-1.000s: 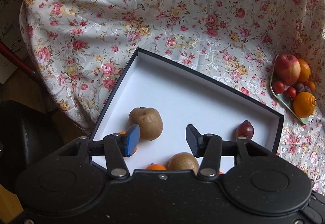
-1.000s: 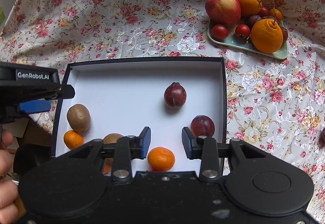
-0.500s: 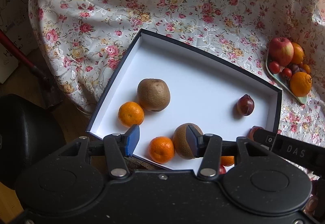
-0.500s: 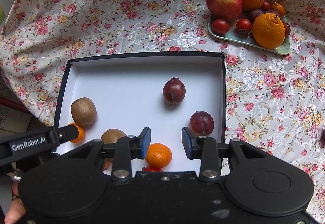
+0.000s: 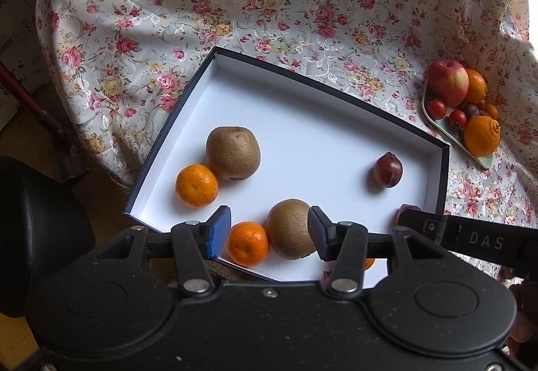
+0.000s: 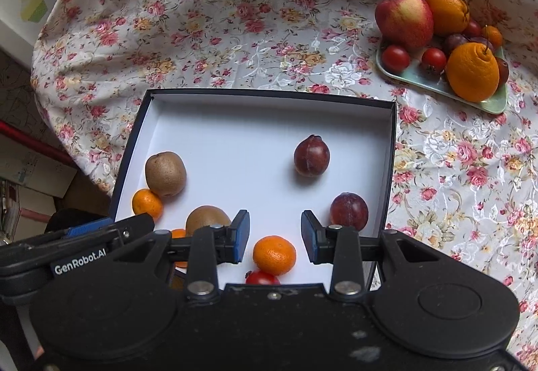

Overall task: Organize fruits
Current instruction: 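Move both grippers back toward the red tomato and the last plum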

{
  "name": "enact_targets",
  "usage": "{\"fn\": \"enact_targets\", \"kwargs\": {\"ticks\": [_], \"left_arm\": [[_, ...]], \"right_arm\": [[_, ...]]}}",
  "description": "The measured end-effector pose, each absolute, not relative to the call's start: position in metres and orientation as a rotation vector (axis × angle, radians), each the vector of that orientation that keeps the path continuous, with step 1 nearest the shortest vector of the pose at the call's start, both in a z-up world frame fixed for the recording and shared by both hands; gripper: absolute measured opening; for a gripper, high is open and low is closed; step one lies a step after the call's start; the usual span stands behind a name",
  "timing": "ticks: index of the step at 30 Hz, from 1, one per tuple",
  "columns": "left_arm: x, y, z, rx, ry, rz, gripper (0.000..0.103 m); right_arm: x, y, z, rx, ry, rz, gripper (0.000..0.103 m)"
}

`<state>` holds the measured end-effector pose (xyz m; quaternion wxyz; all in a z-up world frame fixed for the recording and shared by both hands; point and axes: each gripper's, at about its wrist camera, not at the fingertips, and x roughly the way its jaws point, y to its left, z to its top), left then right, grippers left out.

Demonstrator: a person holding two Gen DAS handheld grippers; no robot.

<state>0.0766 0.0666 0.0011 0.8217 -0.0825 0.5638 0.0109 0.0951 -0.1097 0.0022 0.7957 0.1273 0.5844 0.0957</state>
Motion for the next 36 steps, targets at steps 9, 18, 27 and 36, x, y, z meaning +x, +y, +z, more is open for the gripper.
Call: {"fn": "enact_targets", "kwargs": {"ticks": [9,18,27,36], "left_arm": [[0.078,0.066,0.0,-0.195,1.212,0.017,0.056],[0.078,0.074,-0.002,-0.261,1.221,0.031,0.056],[0.078,0.07,-0.002,-0.259,1.225,0.027,0.056],[0.076,0.055,0.0,-0.234,1.224,0.009,0.056]], "right_arm": [[0.1,-0.114,-0.011,0.285,1.319,0.142,0.037],[0.099,-0.107,-0.031,0.198,1.403,0.088,0.037],[0.096,-0.101,-0.034,0.137,1.432,0.083,0.037],[0.087,-0.106,-0.031,0.057,1.424,0.023,0.037]]}}
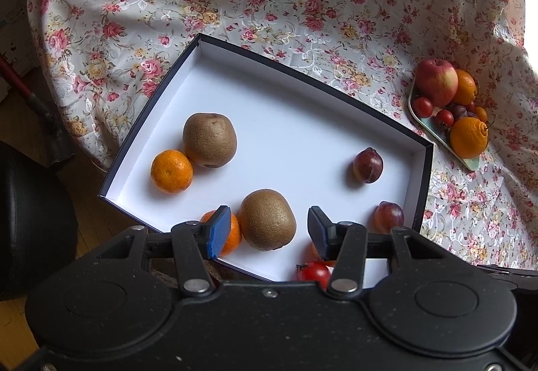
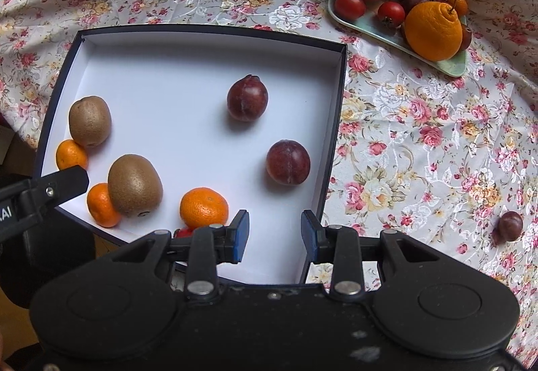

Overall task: Organize fruits
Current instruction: 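Move both grippers back toward the red tomato and the last plum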

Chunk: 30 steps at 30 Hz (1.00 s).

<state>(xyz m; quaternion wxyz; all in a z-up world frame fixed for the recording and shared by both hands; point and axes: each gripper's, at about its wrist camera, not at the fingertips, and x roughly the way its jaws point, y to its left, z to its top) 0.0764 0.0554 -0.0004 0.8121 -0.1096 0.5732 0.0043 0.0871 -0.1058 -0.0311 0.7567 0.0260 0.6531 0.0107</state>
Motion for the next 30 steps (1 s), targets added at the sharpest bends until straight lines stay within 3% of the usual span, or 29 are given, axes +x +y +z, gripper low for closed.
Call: {"fn": "enact_targets", "kwargs": {"ticks": [30], "left_arm": [[0.056,-0.065,-0.004,-0.051,1.233,-0.176,0.056]], "right_arm": [[0.034,-0.203,-0.017,0.237,1.484,-0.082,0.037]]}}
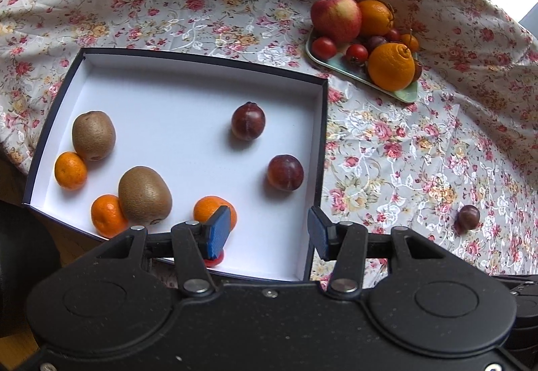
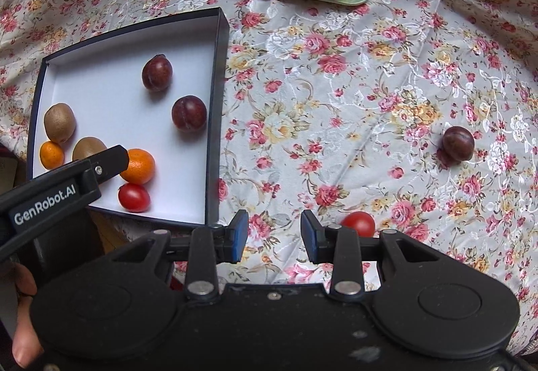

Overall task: Organize fruits
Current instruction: 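Move both grippers back toward the red tomato and the last plum, then close the left gripper on the red tomato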

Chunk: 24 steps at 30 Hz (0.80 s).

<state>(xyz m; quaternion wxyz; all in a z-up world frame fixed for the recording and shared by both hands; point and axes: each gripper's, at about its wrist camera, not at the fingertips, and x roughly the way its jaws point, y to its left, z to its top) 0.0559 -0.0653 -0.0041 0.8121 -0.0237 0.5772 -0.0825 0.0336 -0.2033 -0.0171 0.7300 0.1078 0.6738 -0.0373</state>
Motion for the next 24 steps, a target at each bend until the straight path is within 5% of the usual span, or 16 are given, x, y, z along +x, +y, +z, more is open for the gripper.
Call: {"fn": "enact_targets", "kwargs": {"ticks": [24], "left_arm": [[0.015,-0.174,-0.021,0.172,1.246,-0.41,0.056]], "right_arm": [[-0.029,-0.319,-0.02,0.525,1.482,-0.194,0.037]]}}
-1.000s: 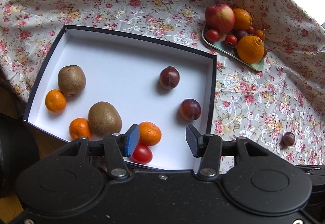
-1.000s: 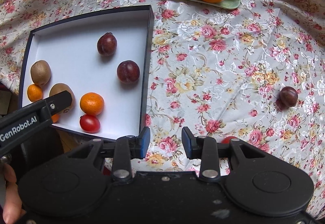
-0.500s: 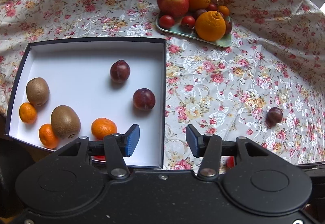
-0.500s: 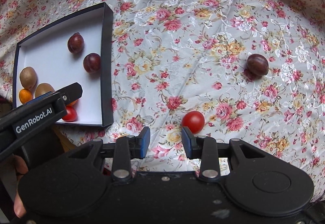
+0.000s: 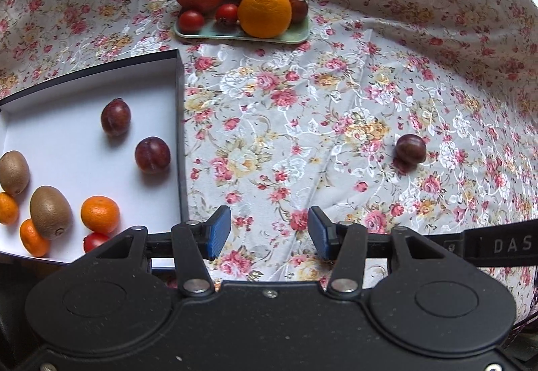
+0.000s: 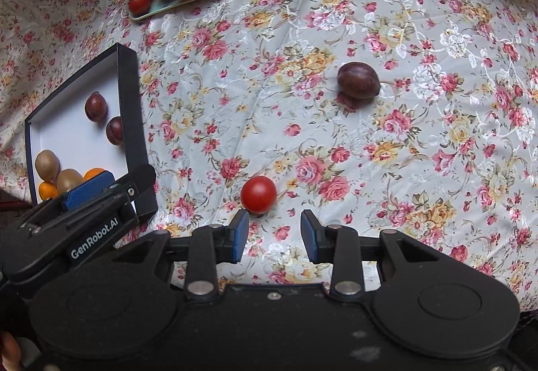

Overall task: Organize fruits
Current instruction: 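Close the left gripper on the red tomato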

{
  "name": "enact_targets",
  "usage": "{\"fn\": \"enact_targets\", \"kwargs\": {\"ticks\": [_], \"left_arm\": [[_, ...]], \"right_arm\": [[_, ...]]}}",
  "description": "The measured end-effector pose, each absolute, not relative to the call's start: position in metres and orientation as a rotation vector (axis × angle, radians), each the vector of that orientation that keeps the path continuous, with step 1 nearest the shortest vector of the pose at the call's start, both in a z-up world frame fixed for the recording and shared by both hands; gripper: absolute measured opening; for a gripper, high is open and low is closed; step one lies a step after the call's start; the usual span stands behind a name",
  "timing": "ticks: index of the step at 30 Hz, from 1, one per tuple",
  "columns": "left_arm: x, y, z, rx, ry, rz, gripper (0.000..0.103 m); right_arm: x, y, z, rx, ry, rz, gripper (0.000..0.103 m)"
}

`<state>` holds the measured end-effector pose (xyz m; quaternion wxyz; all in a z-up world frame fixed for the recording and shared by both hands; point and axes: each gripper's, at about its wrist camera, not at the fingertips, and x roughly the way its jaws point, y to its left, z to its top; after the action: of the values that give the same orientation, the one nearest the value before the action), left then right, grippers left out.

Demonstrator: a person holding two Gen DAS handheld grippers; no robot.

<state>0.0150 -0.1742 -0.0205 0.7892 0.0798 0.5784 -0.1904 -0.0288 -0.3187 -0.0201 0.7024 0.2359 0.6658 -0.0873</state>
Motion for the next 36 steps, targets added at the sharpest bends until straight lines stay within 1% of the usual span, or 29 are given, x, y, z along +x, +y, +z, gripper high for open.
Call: {"fn": "enact_targets", "kwargs": {"ticks": [8,17,25,26,28,33,35,36], "left_arm": [[-0.005,-0.209,-0.033,0.237,1.281,-0.516,0.056],[-0.016,-0.235,-0.055,0.309,1.353,-0.518,0.056],[-0.011,-0.24,-0.065,0.281,1.38,-0.454,0.055],[-0.011,-0.24,-0.066,0.279,1.387,-0.45,0.054],[-0.01,-0.241,-0.069,0.276,1.404,-0.439,0.048],[-0.009,-0.245,-0.072,0.295,1.408,-0.426,0.047],[-0.009,-0.246,-0.073,0.302,1.405,-0.423,0.041],[-0.009,-0.246,-0.073,0.301,1.403,-0.429,0.041]], "right_arm": [[-0.052,-0.357,-0.018,0.602,1.448,-0.266,0.037],[-0.071,-0.376,-0.011,0.624,1.408,-0.31,0.037],[-0.085,-0.387,-0.012,0.672,1.398,-0.328,0.037],[-0.086,-0.389,-0.011,0.674,1.394,-0.329,0.037],[-0.088,-0.39,-0.011,0.676,1.389,-0.331,0.037],[-0.093,-0.394,-0.01,0.695,1.38,-0.335,0.037],[-0.094,-0.394,-0.01,0.7,1.376,-0.338,0.037],[-0.094,-0.394,-0.01,0.702,1.374,-0.337,0.037]]}}
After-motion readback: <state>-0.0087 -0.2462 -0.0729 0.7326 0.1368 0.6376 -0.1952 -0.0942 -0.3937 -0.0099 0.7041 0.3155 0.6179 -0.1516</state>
